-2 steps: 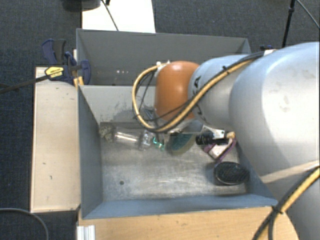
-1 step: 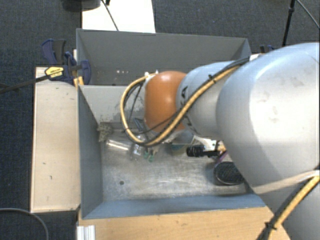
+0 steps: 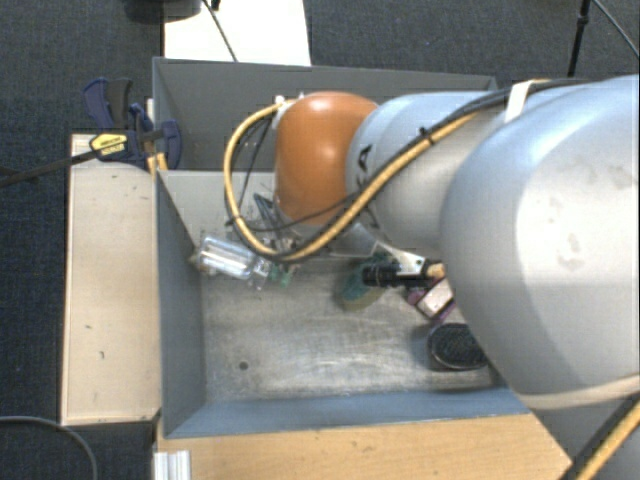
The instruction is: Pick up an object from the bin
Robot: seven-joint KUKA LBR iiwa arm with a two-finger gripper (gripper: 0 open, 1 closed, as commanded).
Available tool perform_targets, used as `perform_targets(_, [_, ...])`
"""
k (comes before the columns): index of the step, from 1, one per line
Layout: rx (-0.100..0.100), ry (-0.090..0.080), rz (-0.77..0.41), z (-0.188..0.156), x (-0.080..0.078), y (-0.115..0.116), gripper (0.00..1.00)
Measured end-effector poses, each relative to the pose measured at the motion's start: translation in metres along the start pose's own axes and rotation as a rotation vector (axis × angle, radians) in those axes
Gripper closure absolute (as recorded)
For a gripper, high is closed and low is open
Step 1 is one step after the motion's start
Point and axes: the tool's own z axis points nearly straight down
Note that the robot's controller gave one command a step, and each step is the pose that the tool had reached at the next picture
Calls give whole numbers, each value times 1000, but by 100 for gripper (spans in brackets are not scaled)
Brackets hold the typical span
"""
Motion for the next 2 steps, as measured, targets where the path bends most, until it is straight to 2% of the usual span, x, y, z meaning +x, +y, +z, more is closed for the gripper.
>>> perform_targets(1, [6, 4, 2, 3, 1, -2, 100])
perform_targets(2, [0, -2, -151, -70, 2, 9, 100])
